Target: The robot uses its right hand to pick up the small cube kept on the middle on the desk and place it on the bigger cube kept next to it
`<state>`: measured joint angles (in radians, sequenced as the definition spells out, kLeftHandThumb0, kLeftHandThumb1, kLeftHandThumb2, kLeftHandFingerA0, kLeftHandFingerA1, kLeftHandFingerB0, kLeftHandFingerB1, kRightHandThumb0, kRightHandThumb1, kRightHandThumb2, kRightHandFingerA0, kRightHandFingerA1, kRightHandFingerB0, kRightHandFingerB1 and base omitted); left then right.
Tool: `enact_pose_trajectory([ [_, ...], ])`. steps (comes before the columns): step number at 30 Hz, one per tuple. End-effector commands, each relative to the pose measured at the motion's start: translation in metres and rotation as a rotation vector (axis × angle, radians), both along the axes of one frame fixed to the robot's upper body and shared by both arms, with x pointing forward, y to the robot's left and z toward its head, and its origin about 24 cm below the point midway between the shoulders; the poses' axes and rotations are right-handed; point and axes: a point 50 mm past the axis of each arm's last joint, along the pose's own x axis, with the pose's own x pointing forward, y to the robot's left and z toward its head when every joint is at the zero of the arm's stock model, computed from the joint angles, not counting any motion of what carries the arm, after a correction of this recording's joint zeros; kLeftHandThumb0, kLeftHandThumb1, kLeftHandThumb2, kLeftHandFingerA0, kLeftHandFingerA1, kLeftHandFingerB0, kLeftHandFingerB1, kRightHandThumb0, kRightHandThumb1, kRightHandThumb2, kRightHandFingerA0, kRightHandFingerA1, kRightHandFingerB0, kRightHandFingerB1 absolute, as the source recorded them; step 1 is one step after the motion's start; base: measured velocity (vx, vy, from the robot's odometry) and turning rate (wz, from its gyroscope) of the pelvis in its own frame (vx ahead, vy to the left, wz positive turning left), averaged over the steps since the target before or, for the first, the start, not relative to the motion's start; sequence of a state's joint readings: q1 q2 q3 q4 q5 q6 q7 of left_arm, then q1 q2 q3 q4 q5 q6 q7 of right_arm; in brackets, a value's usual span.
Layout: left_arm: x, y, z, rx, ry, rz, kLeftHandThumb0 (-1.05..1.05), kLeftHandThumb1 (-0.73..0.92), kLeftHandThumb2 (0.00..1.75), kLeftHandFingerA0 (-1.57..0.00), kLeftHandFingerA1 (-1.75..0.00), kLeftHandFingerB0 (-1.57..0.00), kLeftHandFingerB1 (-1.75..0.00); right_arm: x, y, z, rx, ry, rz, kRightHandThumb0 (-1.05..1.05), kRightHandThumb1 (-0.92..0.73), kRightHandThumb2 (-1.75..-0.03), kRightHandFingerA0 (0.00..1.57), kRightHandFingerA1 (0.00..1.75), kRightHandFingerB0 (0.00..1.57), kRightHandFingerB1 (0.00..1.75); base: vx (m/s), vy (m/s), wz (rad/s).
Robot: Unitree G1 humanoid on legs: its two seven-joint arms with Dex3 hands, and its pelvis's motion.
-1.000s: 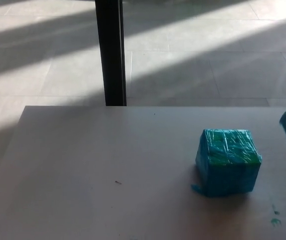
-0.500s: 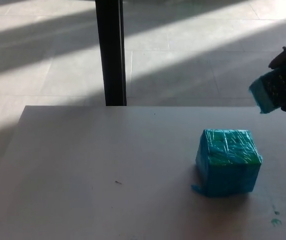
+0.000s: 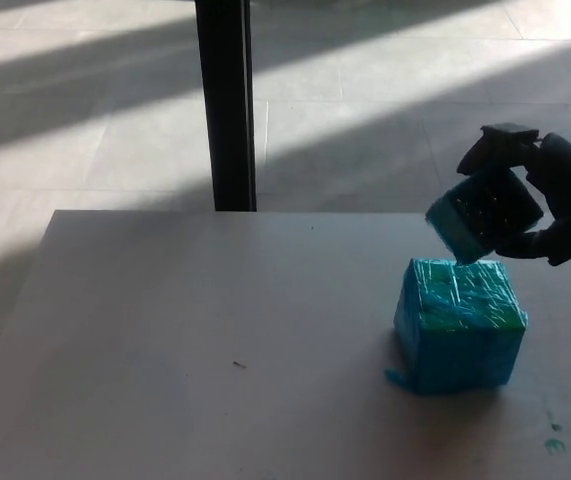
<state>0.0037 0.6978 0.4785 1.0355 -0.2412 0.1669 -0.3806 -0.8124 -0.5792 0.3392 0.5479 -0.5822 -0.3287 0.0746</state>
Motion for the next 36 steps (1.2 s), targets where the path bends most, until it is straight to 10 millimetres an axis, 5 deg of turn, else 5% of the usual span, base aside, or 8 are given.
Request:
enact_pose_trajectory([
  [1, -0.002, 0.001, 0.001, 0.003, 0.004, 0.012, -0.87, 0.73, 1.17, -0.19, -0.53, -0.25, -0.49, -0.002, -0.004, -0.015, -0.047, 0.087, -0.01, -0.27, -0.63, -0.66, 0.89, 1.64, 0.86, 1.03, 0.0, 0.0, 0.0],
  [2, -0.002, 0.001, 0.001, -0.003, 0.0, 0.011, -0.94, 0.92, 0.74, -0.25, -0.47, -0.29, -0.38, -0.002, -0.005, -0.016, -0.053, 0.105, -0.014, -0.27, -0.64, -0.69, 0.89, 1.63, 0.86, 1.04, 0.0, 0.0, 0.0],
  [4, -0.002, 0.001, 0.0, 0.008, 0.0, 0.009, -0.96, 0.79, 1.22, -0.25, -0.55, -0.26, -0.48, -0.001, -0.008, -0.019, -0.048, 0.122, -0.031, -0.35, -0.66, -0.65, 0.84, 1.62, 0.87, 0.93, 0.0, 0.0, 0.0],
  [12, 0.0, 0.002, 0.003, 0.008, -0.005, 0.013, -0.97, 0.92, 0.75, -0.31, -0.49, -0.34, -0.39, 0.004, -0.006, -0.025, -0.045, 0.164, -0.064, -0.33, -0.68, -0.62, 0.86, 1.57, 0.86, 0.96, 0.0, 0.0, 0.0],
  [13, 0.0, 0.002, 0.003, 0.009, -0.008, 0.013, -0.94, 0.75, 1.21, -0.33, -0.59, -0.25, -0.47, 0.005, -0.005, -0.026, -0.047, 0.169, -0.068, -0.32, -0.66, -0.66, 0.85, 1.59, 0.87, 0.73, 0.0, 0.0, 0.0],
  [19, 0.001, 0.002, 0.003, 0.015, -0.002, 0.011, -0.95, 0.92, 0.72, -0.27, -0.49, -0.34, -0.39, 0.003, 0.008, -0.032, -0.014, 0.184, -0.016, -0.28, -0.66, -0.73, 0.8, 1.67, 0.73, 1.3, 0.0, 0.0, 0.0],
  [24, 0.002, 0.002, 0.003, 0.008, -0.011, 0.027, -0.94, 0.77, 1.21, -0.28, -0.57, -0.26, -0.48, 0.002, 0.017, -0.033, -0.04, 0.209, -0.009, -0.25, -0.68, -0.69, 0.81, 1.63, 0.75, 1.29, 0.0, 0.0, 0.0],
  [36, 0.002, 0.003, 0.005, 0.016, -0.006, 0.009, -0.98, 0.92, 0.75, -0.27, -0.48, -0.34, -0.39, 0.005, 0.004, -0.034, -0.278, 0.582, -0.161, -0.35, -0.58, -0.58, 0.76, 1.19, 0.39, 0.34, 0.0, 0.0, 0.0],
])
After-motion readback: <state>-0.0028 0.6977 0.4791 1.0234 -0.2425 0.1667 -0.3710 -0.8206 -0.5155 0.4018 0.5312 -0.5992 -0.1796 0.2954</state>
